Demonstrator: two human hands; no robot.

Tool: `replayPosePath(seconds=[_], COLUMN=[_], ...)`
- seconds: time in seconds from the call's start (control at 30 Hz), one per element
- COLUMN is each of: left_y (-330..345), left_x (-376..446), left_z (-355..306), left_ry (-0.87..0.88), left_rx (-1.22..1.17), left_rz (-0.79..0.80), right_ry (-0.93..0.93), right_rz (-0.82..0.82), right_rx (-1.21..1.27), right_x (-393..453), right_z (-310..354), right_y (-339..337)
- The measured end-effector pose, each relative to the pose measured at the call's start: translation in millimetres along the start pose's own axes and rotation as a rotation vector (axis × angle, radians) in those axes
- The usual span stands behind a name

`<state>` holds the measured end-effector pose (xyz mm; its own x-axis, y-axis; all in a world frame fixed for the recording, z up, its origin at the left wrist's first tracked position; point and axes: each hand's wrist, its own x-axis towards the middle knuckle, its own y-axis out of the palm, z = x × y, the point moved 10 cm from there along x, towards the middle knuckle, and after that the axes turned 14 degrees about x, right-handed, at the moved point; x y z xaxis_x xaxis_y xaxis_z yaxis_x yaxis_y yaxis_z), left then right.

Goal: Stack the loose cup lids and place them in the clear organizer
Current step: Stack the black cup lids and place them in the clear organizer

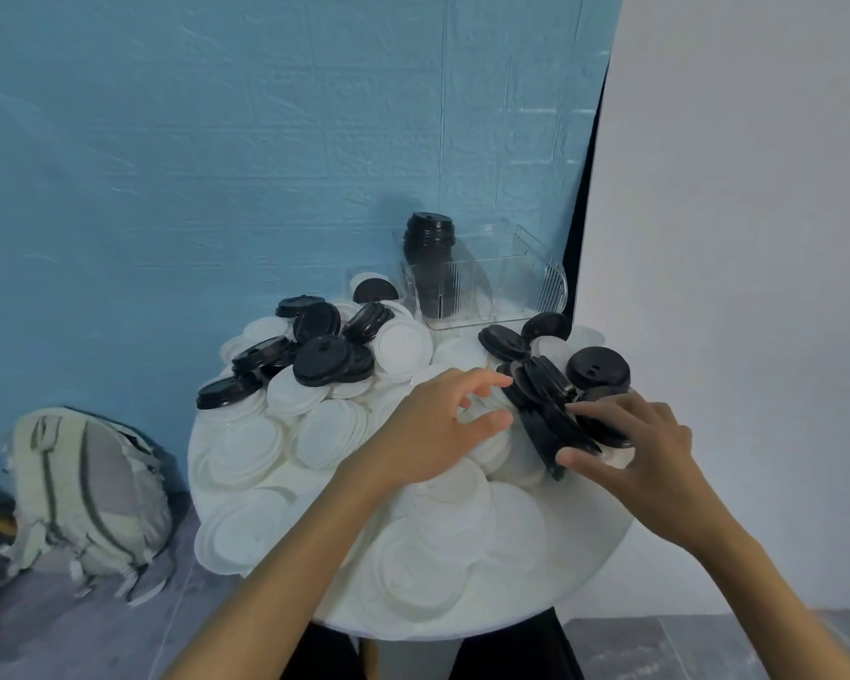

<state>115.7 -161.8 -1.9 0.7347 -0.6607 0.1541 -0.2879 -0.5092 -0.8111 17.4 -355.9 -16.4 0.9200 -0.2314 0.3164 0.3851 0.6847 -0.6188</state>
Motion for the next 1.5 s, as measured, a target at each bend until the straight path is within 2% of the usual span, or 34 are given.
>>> replayPosePath(seconds=[0.23,0.47,0.7,0.87,1.03,1.17,1.5], left_y=[8.6,14.0,23.8,20.5,15.4,10.8,-3.8], left_x=[0.3,6.1,19.6,29.5,28.9,28.5,34.0], left_z=[-7.1,-11.8,-30.0,-31.4,-28.8,-23.9,-28.8], left_ry=[0.008,0.014,0.109,0.135,0.13,0.122,0.17], left_rx=[0.022,0.066,0.279,0.353,0.32,0.223,0.204], left_rz=[0.029,0.082,0.145,0.071,-0.004,-0.057,-0.282], right_ry=[-0.05,-0.002,-0.005,-0.01,0.012,0.006,-0.015], right_rz=[0.042,0.021,0.034,0.045,0.08,0.015,-0.097], right_rx=[-0.089,-0.092,-0.042,-0.009,0.151,0.227,0.31], right_x=[-8.3,-7.7,-4.3,-5.8,-7.4,-6.0,1.4], right_z=[-4.0,-14.5,-13.5,-9.7,-9.1,-3.2,5.6], right_y=[11.6,8.2,16.5,19.1,20.0,15.0,9.4])
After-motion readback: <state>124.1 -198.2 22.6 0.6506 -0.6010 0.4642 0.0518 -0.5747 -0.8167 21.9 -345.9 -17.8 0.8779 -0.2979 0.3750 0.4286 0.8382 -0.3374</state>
